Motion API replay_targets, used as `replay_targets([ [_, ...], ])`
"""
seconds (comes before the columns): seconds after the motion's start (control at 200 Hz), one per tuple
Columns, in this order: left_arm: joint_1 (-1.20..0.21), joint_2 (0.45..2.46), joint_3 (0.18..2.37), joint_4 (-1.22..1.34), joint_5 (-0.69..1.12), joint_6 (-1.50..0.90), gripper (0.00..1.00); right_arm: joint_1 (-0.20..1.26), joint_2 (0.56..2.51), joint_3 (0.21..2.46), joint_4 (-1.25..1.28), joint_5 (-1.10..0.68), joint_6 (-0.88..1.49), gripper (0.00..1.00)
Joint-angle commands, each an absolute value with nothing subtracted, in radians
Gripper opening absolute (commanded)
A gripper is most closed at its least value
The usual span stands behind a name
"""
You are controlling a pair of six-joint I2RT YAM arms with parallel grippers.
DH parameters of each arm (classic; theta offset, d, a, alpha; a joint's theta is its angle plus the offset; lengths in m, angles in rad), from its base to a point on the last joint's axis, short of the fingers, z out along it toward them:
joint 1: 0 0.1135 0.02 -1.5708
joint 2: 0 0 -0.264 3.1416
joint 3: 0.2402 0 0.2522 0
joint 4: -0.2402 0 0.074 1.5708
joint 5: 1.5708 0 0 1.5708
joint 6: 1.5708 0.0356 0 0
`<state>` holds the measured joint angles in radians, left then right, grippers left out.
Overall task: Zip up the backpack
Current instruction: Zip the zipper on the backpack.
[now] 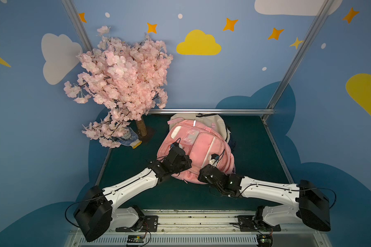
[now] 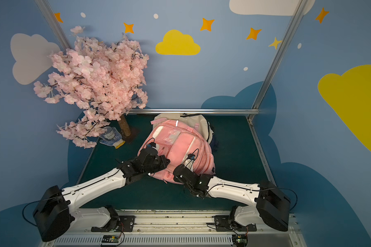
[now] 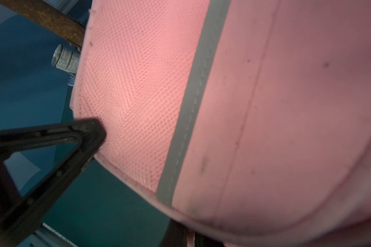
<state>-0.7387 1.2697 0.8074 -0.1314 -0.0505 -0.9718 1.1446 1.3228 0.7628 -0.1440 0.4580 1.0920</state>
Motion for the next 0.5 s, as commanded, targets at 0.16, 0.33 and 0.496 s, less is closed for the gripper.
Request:
replay_targets([
  [0.16,-0.636,1.221,0.790,-0.181,-0.039,-0.888,0.03,1.137,1.237,0.782,-0.476,0.666,0.997,0.00],
  [0.33,-0.607,1.219,0.788,-0.204,-0.026,-0.857,0.03,1.083,1.180,0.756,-0.462,0.641,0.910,0.00],
  [0.496,-0.556,1.249,0.830,-0.242,0.027,-0.838,0.02,1.098,1.200,0.765,-0.261,0.485,0.782,0.00],
])
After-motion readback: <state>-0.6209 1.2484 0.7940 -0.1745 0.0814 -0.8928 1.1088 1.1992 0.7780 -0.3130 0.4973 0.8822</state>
